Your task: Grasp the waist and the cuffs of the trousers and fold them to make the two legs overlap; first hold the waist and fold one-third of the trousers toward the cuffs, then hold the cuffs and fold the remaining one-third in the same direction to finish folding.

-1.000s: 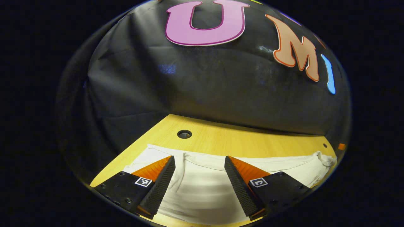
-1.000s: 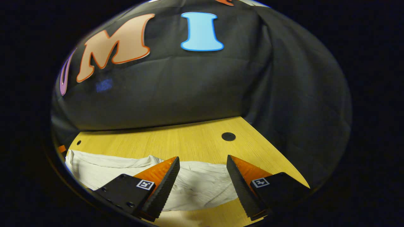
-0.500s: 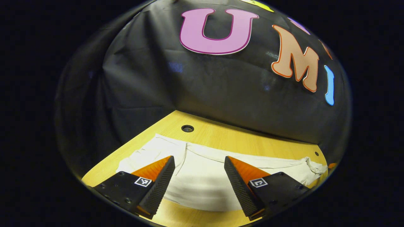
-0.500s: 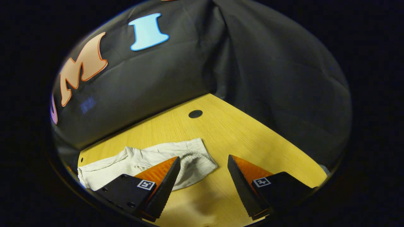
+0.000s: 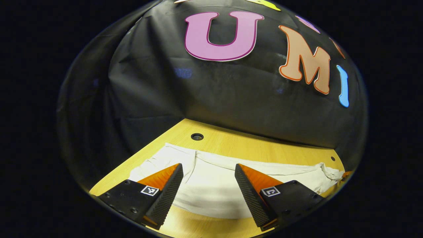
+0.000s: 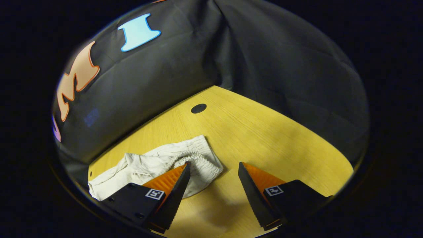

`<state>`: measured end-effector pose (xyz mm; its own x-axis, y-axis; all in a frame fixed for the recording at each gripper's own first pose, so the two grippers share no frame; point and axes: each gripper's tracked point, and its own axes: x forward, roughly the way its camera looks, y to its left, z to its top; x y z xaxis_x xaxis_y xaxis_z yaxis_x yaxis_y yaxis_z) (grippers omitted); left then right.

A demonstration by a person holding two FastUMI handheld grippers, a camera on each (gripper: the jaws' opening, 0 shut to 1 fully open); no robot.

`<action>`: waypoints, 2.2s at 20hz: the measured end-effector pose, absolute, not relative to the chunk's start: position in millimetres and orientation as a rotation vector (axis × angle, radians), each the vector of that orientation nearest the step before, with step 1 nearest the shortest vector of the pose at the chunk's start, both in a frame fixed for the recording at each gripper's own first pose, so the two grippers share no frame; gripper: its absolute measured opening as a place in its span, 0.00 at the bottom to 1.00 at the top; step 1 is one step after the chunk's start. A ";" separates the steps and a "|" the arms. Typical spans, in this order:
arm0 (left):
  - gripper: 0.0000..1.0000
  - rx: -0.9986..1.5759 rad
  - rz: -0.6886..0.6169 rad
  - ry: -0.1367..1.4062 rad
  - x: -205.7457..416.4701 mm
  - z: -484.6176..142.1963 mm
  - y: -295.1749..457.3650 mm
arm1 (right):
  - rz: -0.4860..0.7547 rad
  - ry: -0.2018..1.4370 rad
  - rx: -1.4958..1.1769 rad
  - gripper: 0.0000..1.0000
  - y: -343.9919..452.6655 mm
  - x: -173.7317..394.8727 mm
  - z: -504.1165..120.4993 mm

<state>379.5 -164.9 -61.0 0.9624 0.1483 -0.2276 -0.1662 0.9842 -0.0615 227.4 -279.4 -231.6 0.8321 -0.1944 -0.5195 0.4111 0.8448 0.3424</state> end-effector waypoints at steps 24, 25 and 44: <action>0.95 -0.110 0.047 0.179 385.6 -51.8 -178.5 | -0.218 0.288 0.456 0.15 -190.7 221.1 -122.4; 0.96 -0.109 0.035 0.178 385.8 -51.1 -176.6 | -0.207 0.273 0.445 0.15 -177.4 217.0 -113.3; 0.96 -0.076 -0.037 0.221 379.8 -63.0 -96.4 | 0.188 0.347 0.091 0.15 169.5 189.8 -119.3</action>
<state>379.8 -96.4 -63.0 0.9750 -0.0448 -0.2178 0.0281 0.9965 -0.0789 189.8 169.5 -119.3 0.9233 0.1980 -0.3291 -0.1670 0.9786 0.1204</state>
